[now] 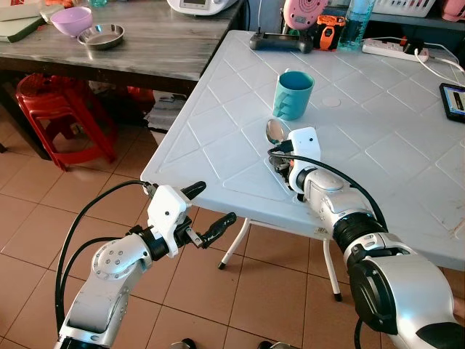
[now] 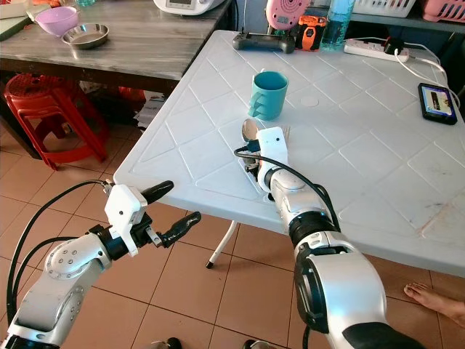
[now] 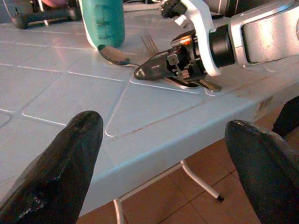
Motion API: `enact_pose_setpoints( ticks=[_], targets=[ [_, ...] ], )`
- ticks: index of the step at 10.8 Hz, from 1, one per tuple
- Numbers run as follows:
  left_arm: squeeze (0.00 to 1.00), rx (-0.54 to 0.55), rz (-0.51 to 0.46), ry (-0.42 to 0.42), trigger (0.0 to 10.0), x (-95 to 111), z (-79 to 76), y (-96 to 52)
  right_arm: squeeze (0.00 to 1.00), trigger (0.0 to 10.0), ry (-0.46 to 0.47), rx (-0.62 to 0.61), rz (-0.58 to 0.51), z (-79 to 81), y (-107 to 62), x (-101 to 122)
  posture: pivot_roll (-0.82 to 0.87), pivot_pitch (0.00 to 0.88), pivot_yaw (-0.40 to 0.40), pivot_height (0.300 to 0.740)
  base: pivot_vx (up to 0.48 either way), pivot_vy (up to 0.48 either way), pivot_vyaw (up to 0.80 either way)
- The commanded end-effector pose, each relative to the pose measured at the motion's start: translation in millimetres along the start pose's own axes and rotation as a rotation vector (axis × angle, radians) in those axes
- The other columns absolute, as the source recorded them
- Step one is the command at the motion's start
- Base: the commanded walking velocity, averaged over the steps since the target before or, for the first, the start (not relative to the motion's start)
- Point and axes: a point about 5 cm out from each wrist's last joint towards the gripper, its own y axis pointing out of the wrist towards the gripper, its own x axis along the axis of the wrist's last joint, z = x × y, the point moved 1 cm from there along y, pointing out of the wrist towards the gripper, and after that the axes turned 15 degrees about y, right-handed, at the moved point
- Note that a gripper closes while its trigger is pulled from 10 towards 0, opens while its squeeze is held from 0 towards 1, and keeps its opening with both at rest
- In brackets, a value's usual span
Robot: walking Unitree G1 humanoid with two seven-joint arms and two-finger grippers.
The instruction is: Setting the table
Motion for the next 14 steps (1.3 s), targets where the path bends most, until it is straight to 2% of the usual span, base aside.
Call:
enact_pose_setpoints(
  ticks=[1, 6, 10, 12, 13, 14],
  targets=[
    [0.00, -0.009, 0.010, 0.004, 10.0, -1, -3.2, -2.0, 0.00, 0.0, 0.007, -0.033, 0.100, -6.9, -2.7, -26, 0.03, 0.174, 0.013, 0.740, 0.000, 0.000, 0.00],
    [0.00, -0.005, 0.008, 0.006, 10.0, -1, -3.5, -1.0, 0.00, 0.0, 0.022, -0.037, 0.088, -8.5, -3.4, -27, 0.03, 0.166, 0.009, 0.740, 0.000, 0.000, 0.00],
    [0.00, 0.031, 0.005, 0.012, 10.0, -2, 2.7, 2.2, 0.00, 0.0, 0.109, -0.068, -0.114, -10.5, -4.9, 1, 0.02, 0.149, 0.002, 0.740, 0.000, 0.000, 0.00],
    [0.00, 0.129, 0.040, 0.035, 10.0, -7, 14.2, 4.6, 0.00, 0.0, 0.124, -0.052, -0.230, -1.7, -8.9, 14, 0.01, 0.142, 0.001, 0.740, 0.000, 0.000, 0.00],
    [0.00, 0.148, 0.048, 0.034, 10.0, -8, 16.7, 6.7, 0.00, 0.0, 0.150, -0.037, -0.258, 3.1, -11.5, 15, 0.01, 0.138, 0.000, 0.740, 0.000, 0.000, 0.00],
    [0.00, 0.185, 0.064, 0.044, 10.0, -11, 19.9, 8.5, 0.00, 0.0, 0.137, -0.025, -0.282, 6.2, -14.0, 17, 0.00, 0.133, 0.001, 0.740, 0.000, 0.000, 0.00]
  ],
)
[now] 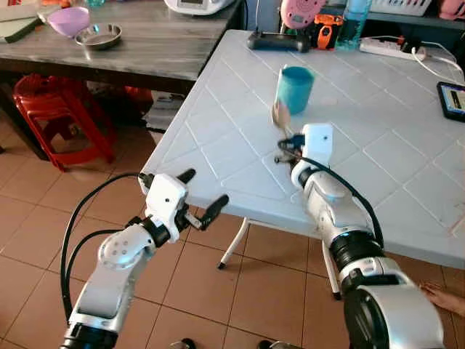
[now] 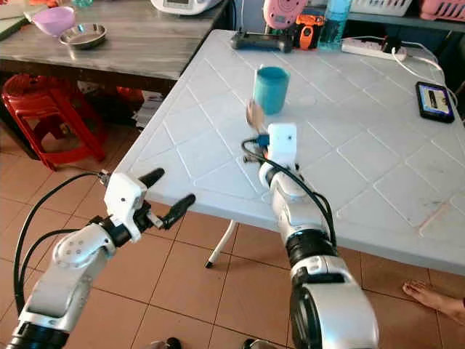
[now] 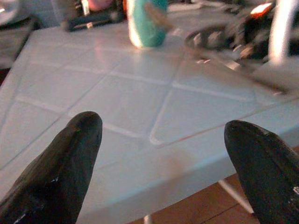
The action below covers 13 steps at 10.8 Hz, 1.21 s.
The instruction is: Setting the table
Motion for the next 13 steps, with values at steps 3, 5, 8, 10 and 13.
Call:
enact_pose_setpoints(
  ticks=[3, 5, 8, 10, 13],
  targets=[
    [0.00, 0.063, 0.032, 0.026, 10.0, -5, 6.4, 2.2, 0.00, 10.0, 0.005, 0.010, -0.042, 5.4, -7.7, 6, -0.01, 0.129, 0.003, 0.740, 0.000, 0.000, 0.00],
    [0.00, 0.129, 0.055, 0.042, 10.0, -8, 14.0, 5.2, 0.00, 10.0, -0.046, -0.033, -0.151, 1.9, -15.4, 26, -0.01, 0.126, -0.001, 0.740, 0.000, 0.000, 0.00],
    [0.00, 0.225, 0.068, -0.056, 10.0, -11, 22.0, 9.2, 0.00, 10.0, -0.042, -0.106, -0.204, -5.2, -39.9, 32, -0.02, 0.123, 0.004, 0.740, 0.000, 0.000, -0.26],
    [0.00, 0.217, 0.046, -0.076, 10.0, -8, 20.2, 16.7, 0.00, 10.0, -0.042, -0.157, -0.208, -16.5, -53.7, 29, -0.03, 0.121, 0.014, 0.740, 0.000, 0.000, -0.78],
    [0.00, 0.202, 0.037, -0.083, 10.0, -8, 20.1, 18.8, 0.00, 10.0, -0.028, -0.205, -0.211, -18.2, -62.9, 30, -0.03, 0.122, 0.025, 0.740, 0.000, 0.270, -0.78]
  ],
)
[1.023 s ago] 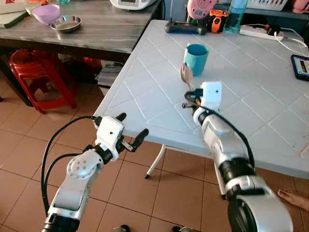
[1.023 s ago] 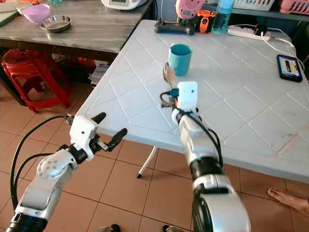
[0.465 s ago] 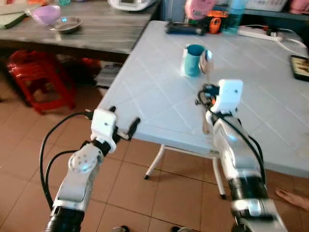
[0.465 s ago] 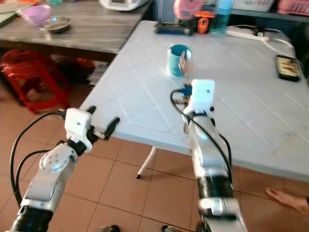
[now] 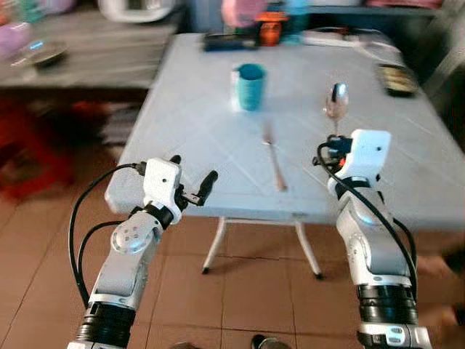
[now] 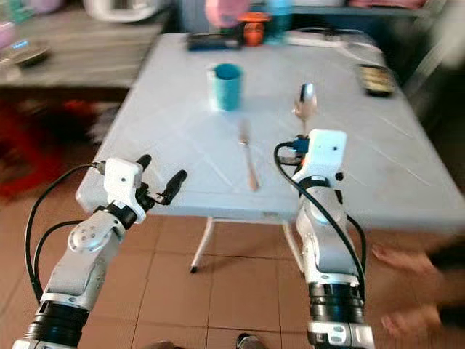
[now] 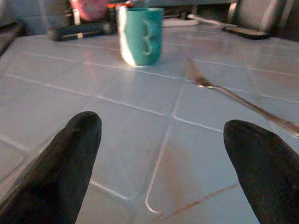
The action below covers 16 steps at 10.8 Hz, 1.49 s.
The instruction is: Setting the table
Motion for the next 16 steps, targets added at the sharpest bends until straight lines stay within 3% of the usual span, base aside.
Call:
enact_pose_setpoints(
  ticks=[1, 3, 8, 10, 15, 16],
  targets=[
    [0.00, 0.005, 0.011, -0.001, 10.0, -3, 3.4, -1.7, 0.00, 10.0, 0.004, 0.020, 0.000, 7.9, -2.9, 0, -0.03, 0.122, 0.025, 0.740, 0.000, 0.285, -0.78],
    [0.00, -0.001, 0.011, 0.000, 10.0, -3, 0.4, -3.6, 0.00, 10.0, 0.003, 0.016, -0.008, 7.2, -3.4, 2, -0.03, 0.121, 0.027, 0.740, 0.000, 0.287, -0.78],
    [0.00, 0.000, 0.008, 0.002, 10.0, -3, 0.6, -2.1, 0.00, 10.0, -0.050, 0.012, -0.038, -4.0, -14.7, 6, -0.03, 0.113, 0.032, 0.740, 0.000, 0.290, 0.00],
    [0.00, -0.002, 0.006, 0.007, 10.0, -2, 0.2, -1.4, 0.00, 10.0, -0.048, 0.004, -0.041, -7.5, -16.8, 7, -0.03, 0.107, 0.035, 0.740, 0.000, 0.292, 0.75],
    [0.00, 0.089, 0.014, 0.047, 10.0, -2, 15.3, 0.6, 0.00, 10.0, -0.055, -0.003, -0.060, -12.5, -27.8, 9, -0.03, 0.099, 0.036, 0.740, 0.000, 0.292, 0.45],
    [0.00, 0.146, 0.036, 0.065, 10.0, -7, 29.1, -5.8, 0.00, 10.0, -0.089, -0.011, -0.081, -17.7, -36.2, 14, -0.03, 0.100, 0.037, 0.740, 0.000, 0.292, 0.00]
  ],
)
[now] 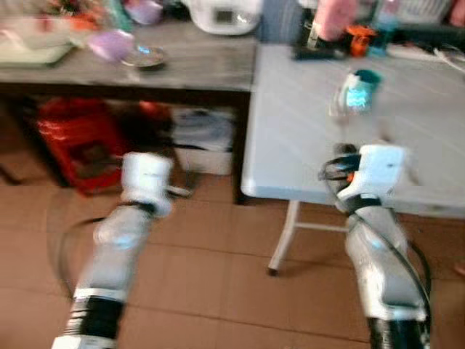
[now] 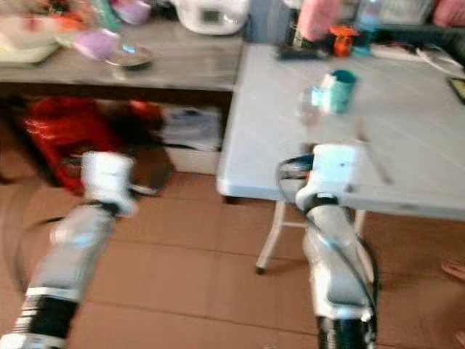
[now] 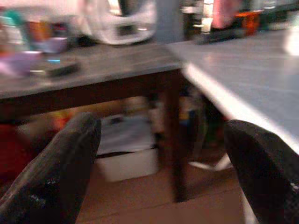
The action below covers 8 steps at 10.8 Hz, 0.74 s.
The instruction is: Setting the table
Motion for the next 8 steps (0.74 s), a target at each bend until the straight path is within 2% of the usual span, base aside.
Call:
enact_pose_setpoints(
  ticks=[1, 3, 5, 8],
  targets=[
    [0.00, -0.009, 0.013, 0.000, 10.0, -4, -5.3, -3.2, 0.00, 10.0, -0.025, -0.048, -0.010, -15.1, -7.1, 4, -0.03, 0.100, 0.037, 0.740, 0.000, 0.292, 0.00],
    [0.00, -0.019, 0.017, -0.005, 10.0, -6, -10.7, -5.0, 0.00, 10.0, -0.014, -0.059, 0.018, -15.4, -16.3, -3, -0.03, 0.102, 0.037, 0.740, 0.000, 0.298, 0.00],
    [0.00, -0.032, -0.001, -0.011, 10.0, -2, -14.9, -0.2, 0.00, 10.0, -0.013, -0.051, 0.015, -9.3, -17.0, -3, -0.04, 0.103, 0.042, 0.740, 0.000, 0.298, 0.00],
    [0.00, -0.037, -0.005, -0.016, 10.0, -1, -15.9, -0.3, 0.00, 10.0, -0.019, -0.051, 0.008, -9.5, -17.8, -1, -0.03, 0.107, 0.043, 0.740, 0.000, 0.301, 0.00]
  ],
)
